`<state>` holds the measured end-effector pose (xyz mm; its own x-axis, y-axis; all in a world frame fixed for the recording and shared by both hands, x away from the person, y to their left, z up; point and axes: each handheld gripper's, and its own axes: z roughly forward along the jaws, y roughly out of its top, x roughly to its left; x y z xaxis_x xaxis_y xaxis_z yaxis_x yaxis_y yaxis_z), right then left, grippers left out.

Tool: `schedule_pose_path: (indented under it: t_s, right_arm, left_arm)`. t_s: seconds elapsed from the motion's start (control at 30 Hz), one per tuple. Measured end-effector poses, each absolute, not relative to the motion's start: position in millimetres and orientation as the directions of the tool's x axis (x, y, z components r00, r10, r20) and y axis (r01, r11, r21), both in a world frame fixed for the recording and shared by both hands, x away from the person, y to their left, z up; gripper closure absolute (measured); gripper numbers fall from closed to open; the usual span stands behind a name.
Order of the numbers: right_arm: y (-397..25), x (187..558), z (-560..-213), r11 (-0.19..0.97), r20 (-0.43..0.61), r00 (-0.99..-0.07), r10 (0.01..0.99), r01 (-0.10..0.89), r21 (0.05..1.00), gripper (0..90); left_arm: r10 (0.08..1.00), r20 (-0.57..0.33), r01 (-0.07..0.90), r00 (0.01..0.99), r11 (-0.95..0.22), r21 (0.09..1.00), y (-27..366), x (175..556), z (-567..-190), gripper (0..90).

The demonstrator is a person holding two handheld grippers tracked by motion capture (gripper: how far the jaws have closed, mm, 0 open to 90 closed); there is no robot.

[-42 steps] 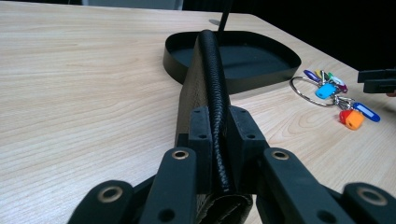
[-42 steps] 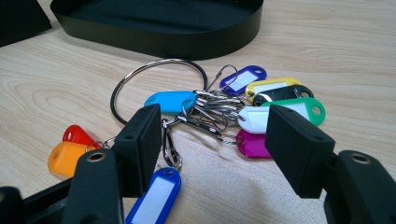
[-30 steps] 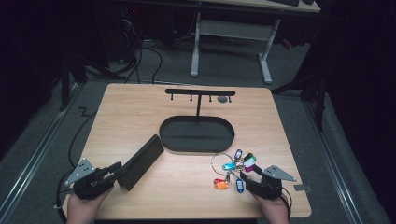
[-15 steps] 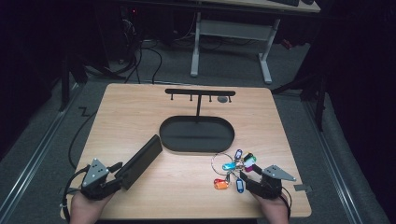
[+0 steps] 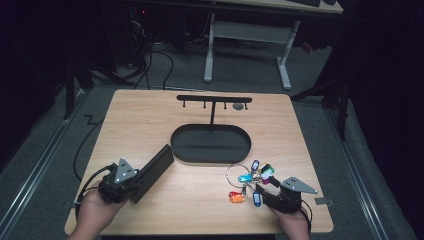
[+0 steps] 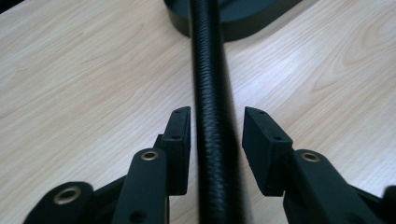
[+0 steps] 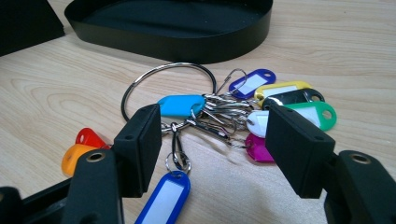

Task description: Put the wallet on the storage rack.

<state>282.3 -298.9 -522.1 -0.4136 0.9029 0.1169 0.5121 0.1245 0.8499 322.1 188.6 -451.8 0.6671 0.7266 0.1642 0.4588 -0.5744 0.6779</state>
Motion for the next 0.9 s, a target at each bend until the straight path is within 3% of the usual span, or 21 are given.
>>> schedule_pose_path:
  t_s: [0.37, 0.7, 0.9]
  right_arm:
    - [-297.3, 282.2, -521.6, 0.125, 0.128, -0.431, 0.893, 0.51, 0.851, 36.6]
    - [-297.8, 281.5, -521.4, 0.118, 0.137, -0.429, 0.893, 0.515, 0.849, 36.5]
    - [-298.1, 281.8, -521.7, 0.119, 0.139, -0.433, 0.891, 0.517, 0.848, 36.5]
  left_arm:
    - [0.739, 0.108, 0.555, 0.665, -0.586, 0.591, 185.2, 337.7, -443.3, 64.1]
    - [0.723, 0.157, 0.593, 0.673, -0.654, 0.47, 170.7, 349.4, -437.0, 64.3]
    - [0.731, 0.096, 0.636, 0.675, -0.643, 0.427, 166.6, 361.1, -434.0, 68.6]
